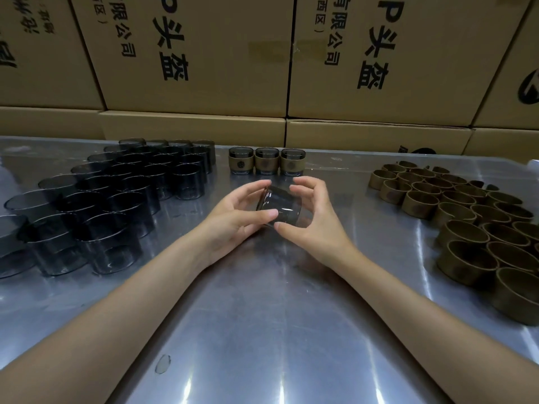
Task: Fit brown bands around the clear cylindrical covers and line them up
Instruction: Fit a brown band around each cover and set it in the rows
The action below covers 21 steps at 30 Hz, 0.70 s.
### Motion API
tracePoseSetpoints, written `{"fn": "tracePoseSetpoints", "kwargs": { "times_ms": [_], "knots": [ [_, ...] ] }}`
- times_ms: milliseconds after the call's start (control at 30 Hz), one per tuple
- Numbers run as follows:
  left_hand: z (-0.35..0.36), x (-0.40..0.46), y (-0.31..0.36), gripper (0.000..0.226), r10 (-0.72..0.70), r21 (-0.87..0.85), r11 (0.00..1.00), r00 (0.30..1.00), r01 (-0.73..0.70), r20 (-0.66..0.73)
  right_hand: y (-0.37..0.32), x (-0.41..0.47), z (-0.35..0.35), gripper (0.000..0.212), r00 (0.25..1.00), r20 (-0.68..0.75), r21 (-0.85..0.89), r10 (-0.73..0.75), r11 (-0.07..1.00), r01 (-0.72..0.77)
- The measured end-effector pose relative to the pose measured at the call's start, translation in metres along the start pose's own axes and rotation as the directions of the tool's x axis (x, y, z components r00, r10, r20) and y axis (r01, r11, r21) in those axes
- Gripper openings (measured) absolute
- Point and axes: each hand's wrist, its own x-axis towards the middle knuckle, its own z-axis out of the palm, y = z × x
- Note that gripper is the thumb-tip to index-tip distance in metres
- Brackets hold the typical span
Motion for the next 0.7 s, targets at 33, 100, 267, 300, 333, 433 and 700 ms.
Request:
{"fn": "tracePoseSetpoints", "kwargs": {
  "times_ms": [33, 100, 267, 300, 333, 433, 700],
  "knots": [
    [-0.001, 0.0, 0.0, 0.066, 0.006, -0.007, 1.0, 1.0, -0.006, 0.005, 0.0, 0.0, 0.0, 0.068, 1.0, 0.014, -0.008, 0.011, 1.0, -0.01],
    [-0.001, -0.001, 0.0, 0.07, 0.012, -0.009, 1.0, 0.999, -0.011, 0.036, 0.002, 0.002, 0.0, 0.069, 0.999, 0.035, -0.031, 0.032, 0.999, -0.031],
    [-0.001, 0.002, 0.0, 0.083, -0.005, 0.013, 1.0, 1.0, 0.005, 0.005, -0.001, 0.003, -0.001, 0.061, 0.999, 0.031, -0.14, 0.019, 0.99, -0.014],
    [0.001, 0.002, -0.001, 0.081, 0.004, 0.054, 0.999, 1.0, -0.003, -0.007, -0.001, 0.003, -0.002, 0.059, 0.999, 0.029, -0.11, 0.038, 0.993, -0.034],
    [0.004, 0.002, -0.003, 0.078, 0.021, 0.124, 0.992, 1.0, -0.018, -0.021, -0.001, 0.003, -0.002, 0.058, 0.998, 0.023, -0.067, 0.064, 0.996, -0.063],
    [0.013, 0.001, -0.009, 0.076, 0.126, 0.362, 0.928, 0.988, -0.085, -0.09, -0.001, 0.003, -0.003, 0.06, 0.991, -0.013, 0.033, 0.132, 0.991, -0.131],
    [0.02, -0.001, -0.01, 0.072, 0.227, 0.54, 0.826, 0.972, -0.16, -0.06, 0.0, 0.001, 0.0, 0.076, 0.988, -0.083, -0.233, 0.129, 0.962, -0.145]
  ]
}}
